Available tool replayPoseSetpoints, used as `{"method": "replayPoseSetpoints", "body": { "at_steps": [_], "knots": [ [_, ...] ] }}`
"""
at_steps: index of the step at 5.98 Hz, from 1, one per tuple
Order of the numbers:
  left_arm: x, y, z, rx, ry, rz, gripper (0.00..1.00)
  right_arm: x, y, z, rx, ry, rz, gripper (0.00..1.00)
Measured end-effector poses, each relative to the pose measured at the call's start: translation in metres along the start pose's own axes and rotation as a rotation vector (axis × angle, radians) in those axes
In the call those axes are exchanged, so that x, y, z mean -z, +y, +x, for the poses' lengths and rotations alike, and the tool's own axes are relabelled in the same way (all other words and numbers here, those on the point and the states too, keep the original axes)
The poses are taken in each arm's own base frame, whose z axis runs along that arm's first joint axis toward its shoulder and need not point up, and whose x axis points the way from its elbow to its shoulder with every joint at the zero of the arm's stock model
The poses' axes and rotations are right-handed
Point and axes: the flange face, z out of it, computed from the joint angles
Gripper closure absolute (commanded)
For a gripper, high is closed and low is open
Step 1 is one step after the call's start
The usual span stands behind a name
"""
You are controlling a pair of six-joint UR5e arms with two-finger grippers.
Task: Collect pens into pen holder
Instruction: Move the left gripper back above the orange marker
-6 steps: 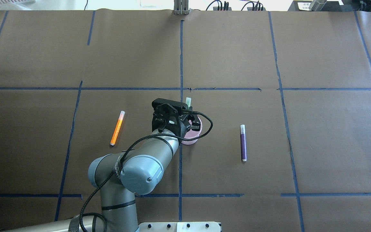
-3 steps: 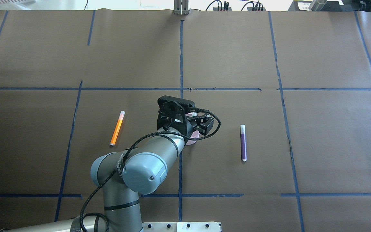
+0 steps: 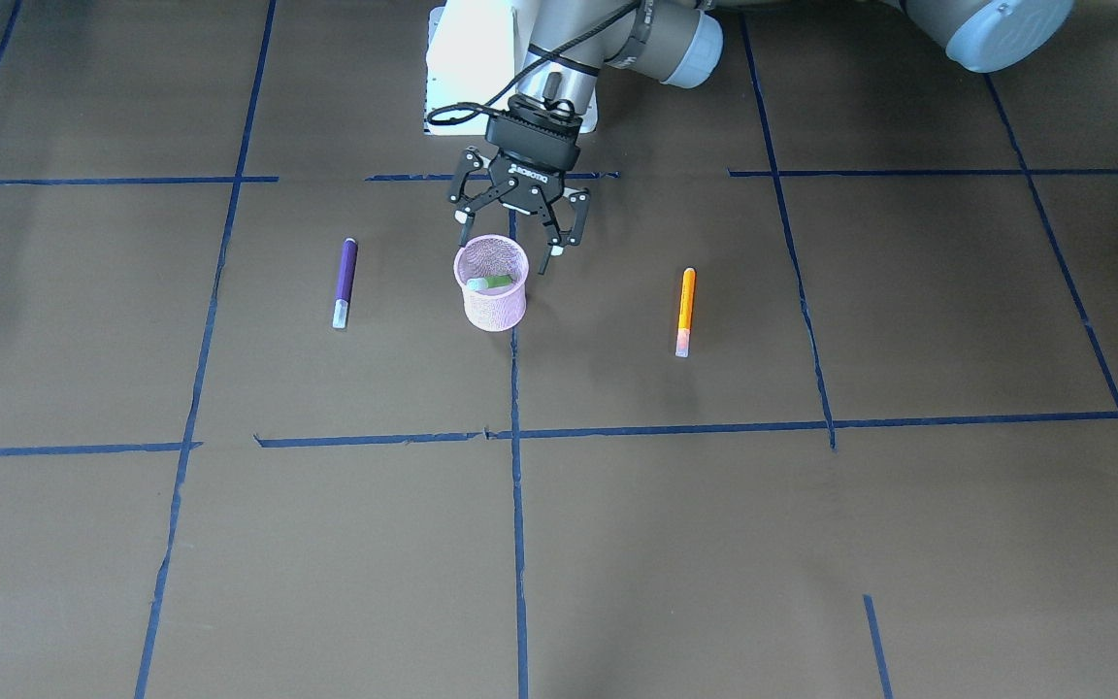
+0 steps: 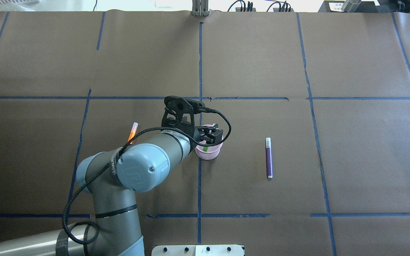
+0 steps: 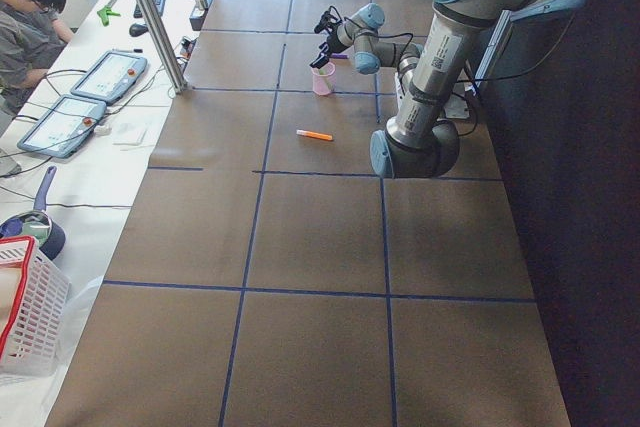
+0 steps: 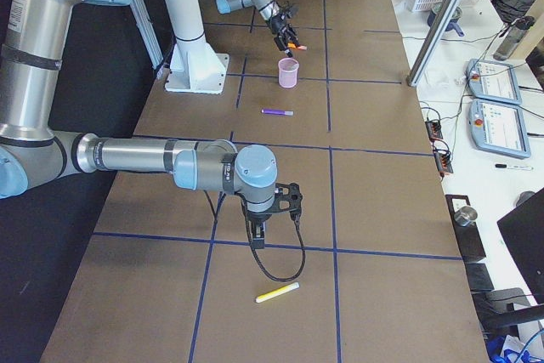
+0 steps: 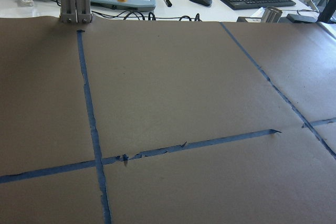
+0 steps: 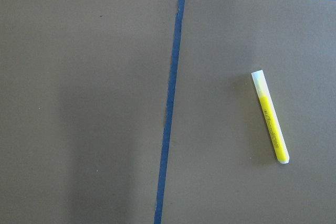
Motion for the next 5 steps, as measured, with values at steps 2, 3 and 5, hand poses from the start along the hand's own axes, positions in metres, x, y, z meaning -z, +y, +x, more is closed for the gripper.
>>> {"method": "replayPoseSetpoints", "body": {
  "at_steps": [2,3,5],
  "knots": [
    [0.005,-0.031,-0.066,0.076,-0.083,-0.309,0.00,0.000,0.000,0.000,-0.003,0.001,-0.001,0.00],
    [0.011,-0.043,-0.102,0.135,-0.095,-0.428,0.00,-0.007,-0.001,0.005,0.007,0.004,0.005,0.00],
    [0.033,-0.060,-0.163,0.214,-0.113,-0.498,0.00,-0.050,-0.020,0.034,0.043,0.010,0.045,0.00]
  ]
}}
